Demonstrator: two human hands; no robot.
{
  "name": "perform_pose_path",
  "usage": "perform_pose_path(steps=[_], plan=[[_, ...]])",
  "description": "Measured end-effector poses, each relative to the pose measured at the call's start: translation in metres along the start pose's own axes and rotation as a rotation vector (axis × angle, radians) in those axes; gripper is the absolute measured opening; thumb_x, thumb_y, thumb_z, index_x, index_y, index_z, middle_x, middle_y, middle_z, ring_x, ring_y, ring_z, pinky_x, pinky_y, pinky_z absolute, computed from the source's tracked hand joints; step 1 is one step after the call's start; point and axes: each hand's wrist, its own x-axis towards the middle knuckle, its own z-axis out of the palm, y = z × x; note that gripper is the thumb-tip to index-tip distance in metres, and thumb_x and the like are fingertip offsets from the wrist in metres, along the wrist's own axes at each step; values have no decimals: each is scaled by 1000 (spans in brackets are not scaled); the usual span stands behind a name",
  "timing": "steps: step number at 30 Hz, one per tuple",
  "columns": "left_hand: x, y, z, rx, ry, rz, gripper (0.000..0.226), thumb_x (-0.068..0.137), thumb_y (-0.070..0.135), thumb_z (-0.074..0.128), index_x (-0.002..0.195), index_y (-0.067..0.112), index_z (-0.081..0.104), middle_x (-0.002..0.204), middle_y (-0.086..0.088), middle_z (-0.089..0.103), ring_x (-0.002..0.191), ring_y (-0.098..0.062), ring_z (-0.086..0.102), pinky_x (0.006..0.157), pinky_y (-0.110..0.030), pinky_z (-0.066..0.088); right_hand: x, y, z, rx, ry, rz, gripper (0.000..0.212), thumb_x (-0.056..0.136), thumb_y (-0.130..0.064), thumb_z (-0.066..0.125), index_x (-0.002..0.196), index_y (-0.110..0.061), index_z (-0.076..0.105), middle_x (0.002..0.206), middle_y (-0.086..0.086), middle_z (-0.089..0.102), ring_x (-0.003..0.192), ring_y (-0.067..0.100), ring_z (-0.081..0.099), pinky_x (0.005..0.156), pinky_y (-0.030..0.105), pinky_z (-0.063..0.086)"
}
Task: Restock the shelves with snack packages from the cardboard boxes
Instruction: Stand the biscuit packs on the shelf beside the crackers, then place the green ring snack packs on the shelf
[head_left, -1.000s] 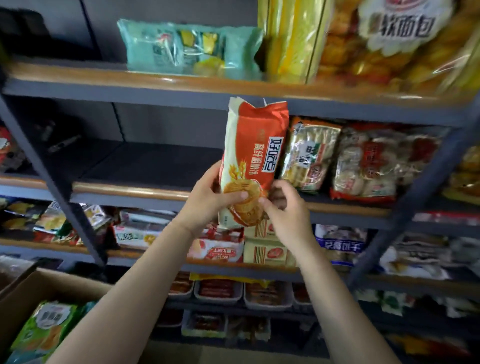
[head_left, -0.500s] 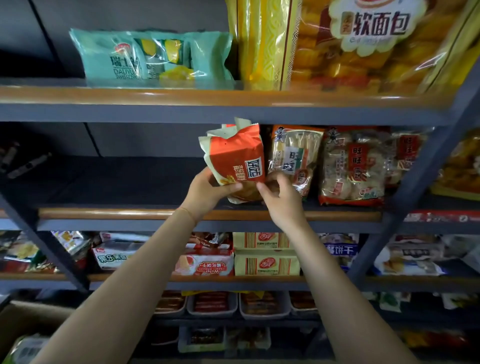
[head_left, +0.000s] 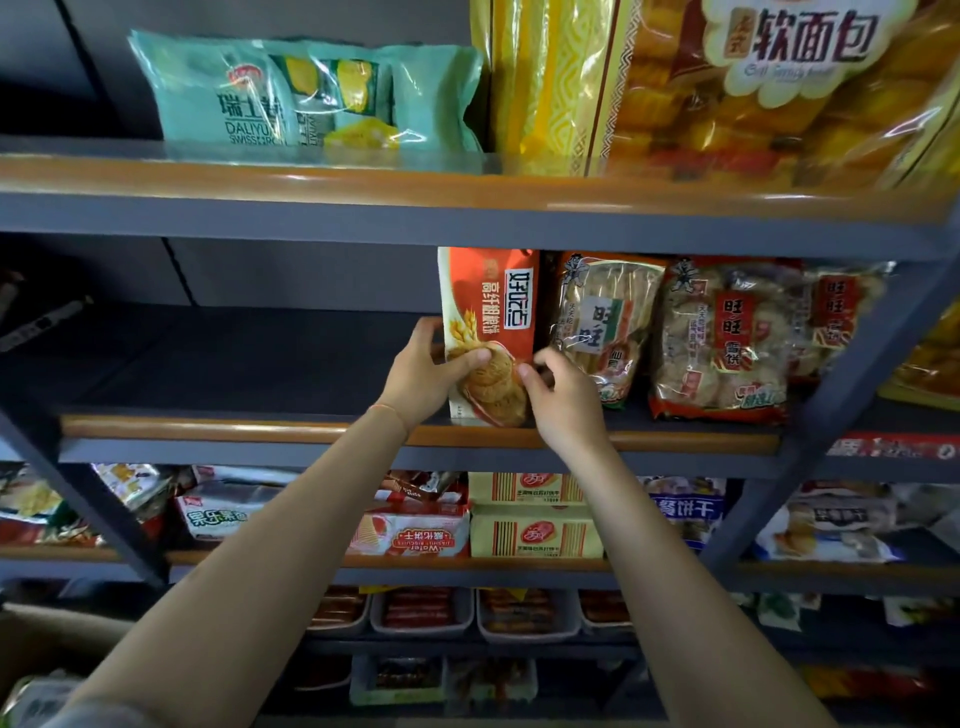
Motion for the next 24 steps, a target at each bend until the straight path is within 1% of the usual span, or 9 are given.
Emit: perform_pose_path(steps=[2, 5, 9, 12, 14, 16, 18, 21, 24], plan=[[2, 1, 3, 29, 29, 0, 50, 88, 47, 73, 127, 22, 55, 120, 4, 67, 110, -12, 64, 90, -32, 56, 2, 2, 1, -8, 0, 11, 20, 103, -32, 52, 103, -14, 60, 87, -3, 62, 70, 8, 55, 52, 21, 39], [7, 3, 6, 118, 84, -46, 53, 94, 55, 62, 131, 17, 58, 123, 0, 66, 109, -19, 65, 89, -40, 59, 6, 5, 2, -37, 10, 28, 22, 102, -33, 53, 103, -12, 62, 90, 1, 66, 72, 15, 60, 57, 28, 42], [10, 5, 6, 171, 72, -78, 58, 93, 59, 60, 132, 16, 57, 125, -2, 64, 108, -21, 64, 90, -45, 59, 9, 8, 1, -42, 6, 50, 26, 102, -35, 54, 106, -11, 64, 95, -1, 65, 80, 17, 60, 57, 26, 40], [6, 5, 3, 184, 64, -68, 58, 93, 61, 59, 130, 16, 58, 120, 1, 65, 104, -20, 65, 89, -45, 60, 5, 11, -1, -4, 27, 72, 26, 100, -36, 57, 105, -11, 64, 92, -3, 64, 83, 18, 62, 65, 32, 48], [1, 5, 2, 187, 63, -65, 55, 94, 58, 60, 130, 16, 58, 117, 4, 64, 104, -19, 64, 90, -44, 59, 0, 12, -2, 19, 47, 72, 26, 99, -35, 59, 104, -10, 64, 89, -4, 64, 83, 16, 61, 64, 26, 49], [-5, 6, 1, 174, 75, -63, 51, 94, 55, 62, 128, 17, 59, 115, 6, 64, 104, -18, 65, 90, -44, 59, -5, 12, -3, 35, 59, 63, 25, 99, -35, 60, 100, -11, 64, 85, -5, 63, 77, 12, 59, 59, 16, 42], [-13, 10, -1, 159, 95, -55, 47, 94, 53, 63, 126, 18, 60, 112, 7, 65, 101, -16, 65, 88, -42, 59, -11, 7, -5, 66, 73, 56, 24, 98, -35, 60, 92, -12, 61, 77, -7, 60, 69, 9, 56, 54, 11, 36], [-32, 16, -6, 123, 166, -23, 29, 96, 41, 65, 112, 18, 64, 97, 9, 67, 90, -11, 66, 79, -34, 58, -25, -3, -5, 170, 49, 39, 29, 98, -36, 60, 82, -12, 57, 71, -6, 57, 62, 6, 52, 53, 13, 37], [-62, 13, -16, 46, 247, -12, 10, 99, 25, 63, 94, 17, 64, 80, 1, 68, 66, -7, 67, 63, -24, 54, -42, -15, 4, 265, -56, 5, 33, 98, -37, 60, 73, -15, 55, 67, -5, 58, 62, 7, 54, 55, 17, 37]])
